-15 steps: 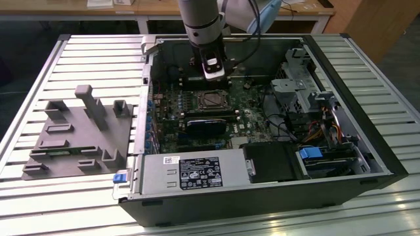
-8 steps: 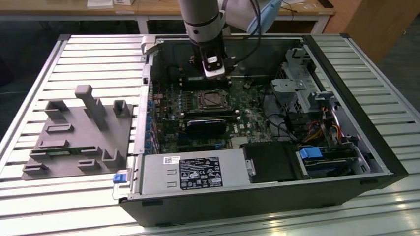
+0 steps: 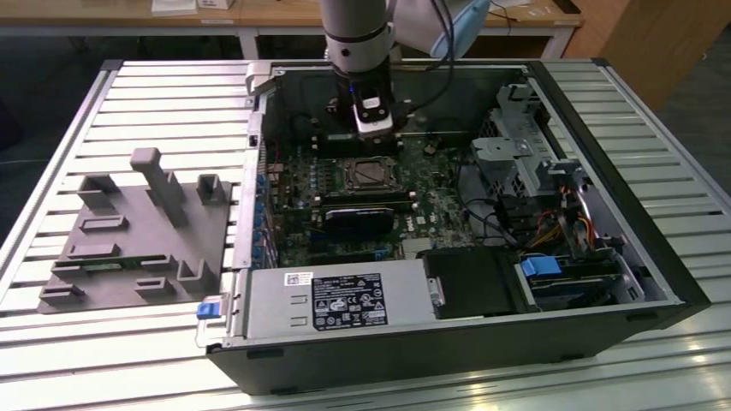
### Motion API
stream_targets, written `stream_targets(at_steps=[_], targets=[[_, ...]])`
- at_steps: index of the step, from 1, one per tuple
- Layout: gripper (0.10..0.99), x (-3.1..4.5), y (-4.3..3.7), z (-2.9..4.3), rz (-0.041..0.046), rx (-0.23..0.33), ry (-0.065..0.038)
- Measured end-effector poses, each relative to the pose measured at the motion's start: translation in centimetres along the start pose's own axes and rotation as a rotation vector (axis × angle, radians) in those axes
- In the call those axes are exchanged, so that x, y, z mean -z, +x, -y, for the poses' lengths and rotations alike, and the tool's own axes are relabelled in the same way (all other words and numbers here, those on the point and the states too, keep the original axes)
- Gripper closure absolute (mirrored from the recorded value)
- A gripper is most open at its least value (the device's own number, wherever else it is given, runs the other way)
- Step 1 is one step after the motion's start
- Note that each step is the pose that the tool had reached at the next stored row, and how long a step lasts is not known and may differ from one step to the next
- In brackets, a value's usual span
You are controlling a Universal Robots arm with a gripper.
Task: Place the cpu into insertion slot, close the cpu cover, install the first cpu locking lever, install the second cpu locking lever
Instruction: 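Install the first cpu locking lever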
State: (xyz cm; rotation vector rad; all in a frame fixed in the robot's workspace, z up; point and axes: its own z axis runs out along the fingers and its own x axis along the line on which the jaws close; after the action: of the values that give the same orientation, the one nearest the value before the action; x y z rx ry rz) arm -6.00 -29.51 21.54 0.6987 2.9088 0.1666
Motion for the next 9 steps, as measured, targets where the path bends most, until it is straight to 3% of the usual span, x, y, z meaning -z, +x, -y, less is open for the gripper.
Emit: stream_targets(at_steps=[4,9], targets=[[0.984,-0.02,-0.27,0.20,-0.0121,0.001,0.027],[0.984,0.01,-0.77,1.09,-0.0184,0.002,0.036]])
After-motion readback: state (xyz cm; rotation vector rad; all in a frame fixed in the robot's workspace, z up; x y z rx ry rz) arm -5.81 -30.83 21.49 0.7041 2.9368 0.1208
